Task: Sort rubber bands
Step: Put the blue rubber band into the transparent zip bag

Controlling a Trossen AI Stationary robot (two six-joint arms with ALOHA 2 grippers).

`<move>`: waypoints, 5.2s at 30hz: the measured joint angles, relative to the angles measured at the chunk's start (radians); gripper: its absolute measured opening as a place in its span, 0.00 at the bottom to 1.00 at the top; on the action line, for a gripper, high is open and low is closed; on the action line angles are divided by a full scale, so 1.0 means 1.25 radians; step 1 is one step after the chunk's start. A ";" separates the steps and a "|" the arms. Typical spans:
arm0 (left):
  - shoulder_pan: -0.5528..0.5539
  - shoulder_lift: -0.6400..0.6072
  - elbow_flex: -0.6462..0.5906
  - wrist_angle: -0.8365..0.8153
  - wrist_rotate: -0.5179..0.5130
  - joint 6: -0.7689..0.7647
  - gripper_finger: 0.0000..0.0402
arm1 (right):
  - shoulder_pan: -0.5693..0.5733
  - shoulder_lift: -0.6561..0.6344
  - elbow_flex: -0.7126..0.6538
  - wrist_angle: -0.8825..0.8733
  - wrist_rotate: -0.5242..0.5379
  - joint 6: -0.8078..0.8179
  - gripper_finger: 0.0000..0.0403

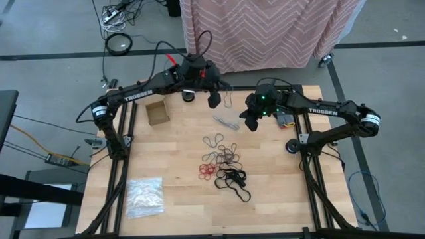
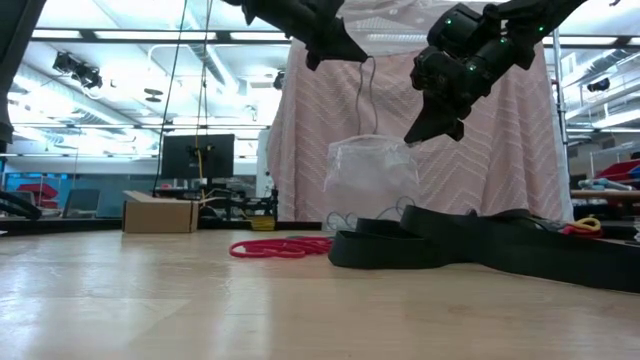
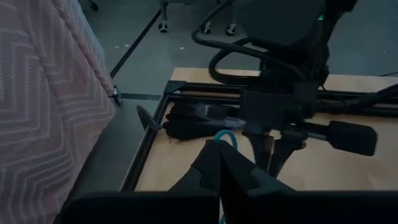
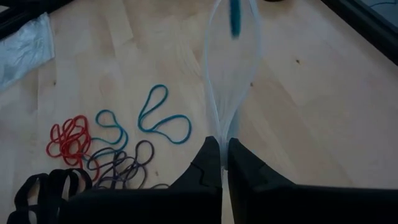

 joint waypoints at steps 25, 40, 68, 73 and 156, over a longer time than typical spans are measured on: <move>-0.005 0.063 -0.002 -0.110 0.045 0.009 0.00 | -0.001 0.000 0.000 0.014 0.007 0.000 0.00; -0.022 0.138 -0.002 -0.182 0.082 0.045 0.00 | -0.002 0.000 0.000 0.022 0.006 0.001 0.00; -0.115 0.092 -0.195 -0.332 0.090 0.037 0.25 | -0.033 0.000 0.000 0.000 0.011 -0.021 0.00; -0.142 0.095 -0.346 -0.155 -0.007 0.005 0.20 | -0.032 0.000 0.000 -0.001 0.000 -0.021 0.00; -0.119 0.034 -0.194 -0.164 -0.043 -0.119 0.00 | -0.033 0.000 0.000 0.005 -0.002 -0.013 0.00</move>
